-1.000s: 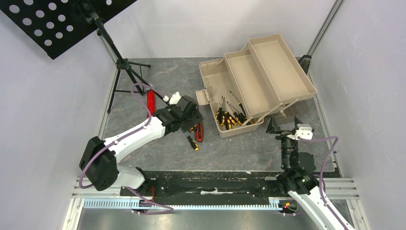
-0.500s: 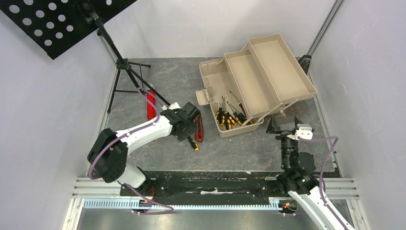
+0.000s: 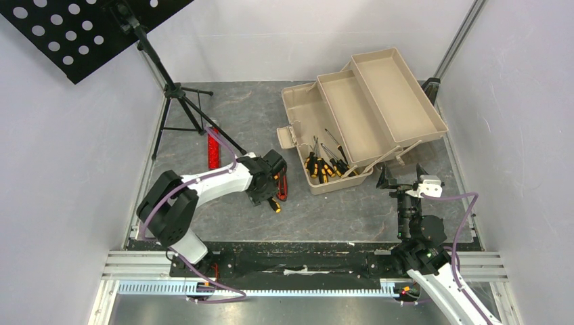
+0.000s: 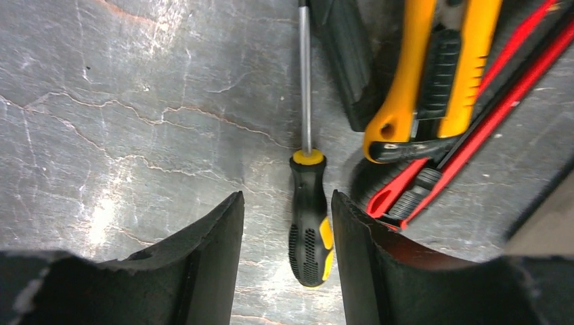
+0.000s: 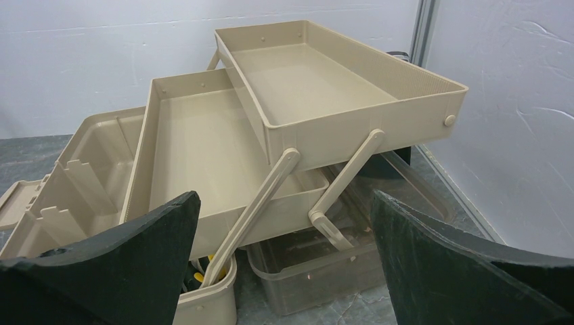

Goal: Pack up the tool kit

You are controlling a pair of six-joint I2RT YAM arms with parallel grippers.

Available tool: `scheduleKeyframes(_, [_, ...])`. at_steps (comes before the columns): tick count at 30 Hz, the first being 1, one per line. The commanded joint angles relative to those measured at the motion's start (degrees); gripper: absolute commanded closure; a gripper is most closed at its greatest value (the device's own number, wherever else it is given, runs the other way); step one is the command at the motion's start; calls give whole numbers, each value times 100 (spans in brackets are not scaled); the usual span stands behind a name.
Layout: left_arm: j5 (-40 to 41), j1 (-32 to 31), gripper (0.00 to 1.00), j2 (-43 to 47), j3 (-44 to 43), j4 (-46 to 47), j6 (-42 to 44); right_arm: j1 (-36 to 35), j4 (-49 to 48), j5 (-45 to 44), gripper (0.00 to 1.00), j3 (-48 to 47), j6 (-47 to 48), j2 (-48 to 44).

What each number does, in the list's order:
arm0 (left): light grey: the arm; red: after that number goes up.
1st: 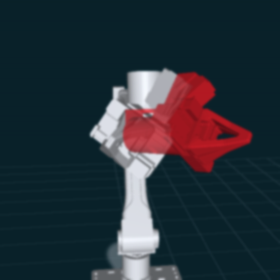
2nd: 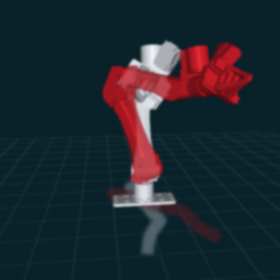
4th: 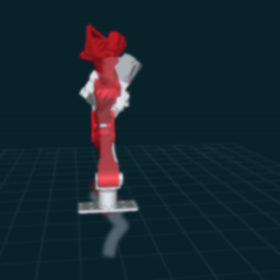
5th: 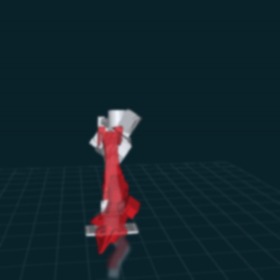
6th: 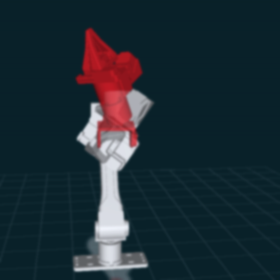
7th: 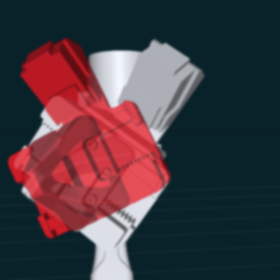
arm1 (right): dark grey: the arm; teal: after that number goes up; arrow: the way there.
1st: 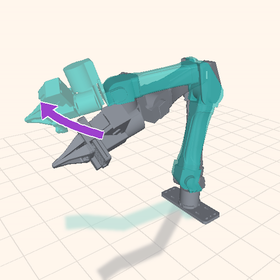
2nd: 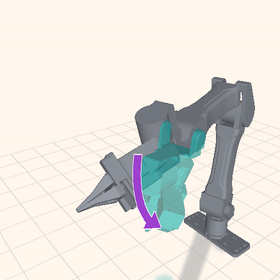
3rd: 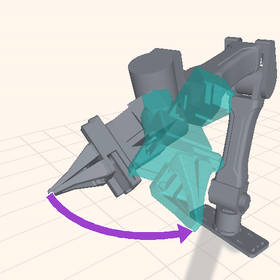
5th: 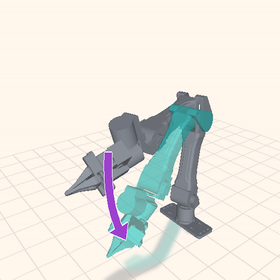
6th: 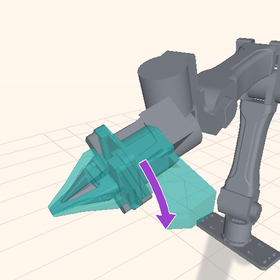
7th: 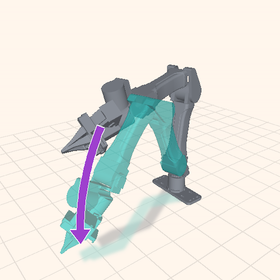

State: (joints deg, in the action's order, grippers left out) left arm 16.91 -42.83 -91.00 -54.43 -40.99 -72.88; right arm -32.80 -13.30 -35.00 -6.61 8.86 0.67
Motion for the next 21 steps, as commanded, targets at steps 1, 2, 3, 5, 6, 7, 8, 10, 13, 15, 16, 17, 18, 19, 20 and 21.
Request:
scheduleKeyframes(1, [-120, 44, 45, -110, 162, 56, -305, -33, -261, -89, 2, 20, 63, -286])
scheduleKeyframes(2, [-126, 53, 47, -88, 193, 57, -326, -34, -261, -91, 2, 20, 63, -287])
scheduleKeyframes(3, [-122, 62, 48, -57, 224, 63, -353, -34, -261, -94, 2, 20, 62, -289])
scheduleKeyframes(5, [-160, 101, 51, 52, 322, 115, -400, -29, -262, -92, 2, 20, 56, -287])
scheduleKeyframes(6, [-199, 124, 55, 97, 384, 147, -434, -34, -261, -93, 2, 20, 54, -295])
scheduleKeyframes(7, [-232, 146, 60, 154, 460, 182, -465, -34, -262, -94, 2, 20, 50, -295])
scheduleKeyframes(8, [-256, 167, 63, 206, 517, 215, -493, -34, -271, -86, 2, 20, 59, -295])
scheduleKeyframes(10, [-284, 195, 74, 329, 614, 239, -559, -34, -270, -85, 2, 20, 54, -295])
scheduleKeyframes(13, [-276, 205, 86, 568, 692, 320, -622, -36, -272, -82, 2, 20, 45, -305])
scheduleKeyframes(15, [-266, 205, 93, 787, 638, 508, -619, -35, -272, -75, 2, 20, 45, -304])
scheduleKeyframes(16, [-267, 205, 96, 937, 803, 717, -584, -33, -280, -74, 2, 24, 48, -308])
scheduleKeyframes(17, [-260, 205, 97, 1066, 864, 878, -558, -40, -280, -69, 2, 28, 45, -312])
scheduleKeyframes(18, [-258, 205, 98, 1227, 916, 1084, -525, -36, -278, -69, 2, 28, 45, -313])
scheduleKeyframes(19, [-250, 205, 98, 1377, 961, 1241, -494, -38, -284, -76, 2, 28, 46, -313])
scheduleKeyframes(20, [-236, 205, 98, 1490, 982, 1398, -461, -38, -281, -71, 2, 31, 45, -313])
scheduleKeyframes(21, [-232, 205, 98, 1614, 996, 1544, -403, -34, -278, -69, 2, 29, 45, -313])
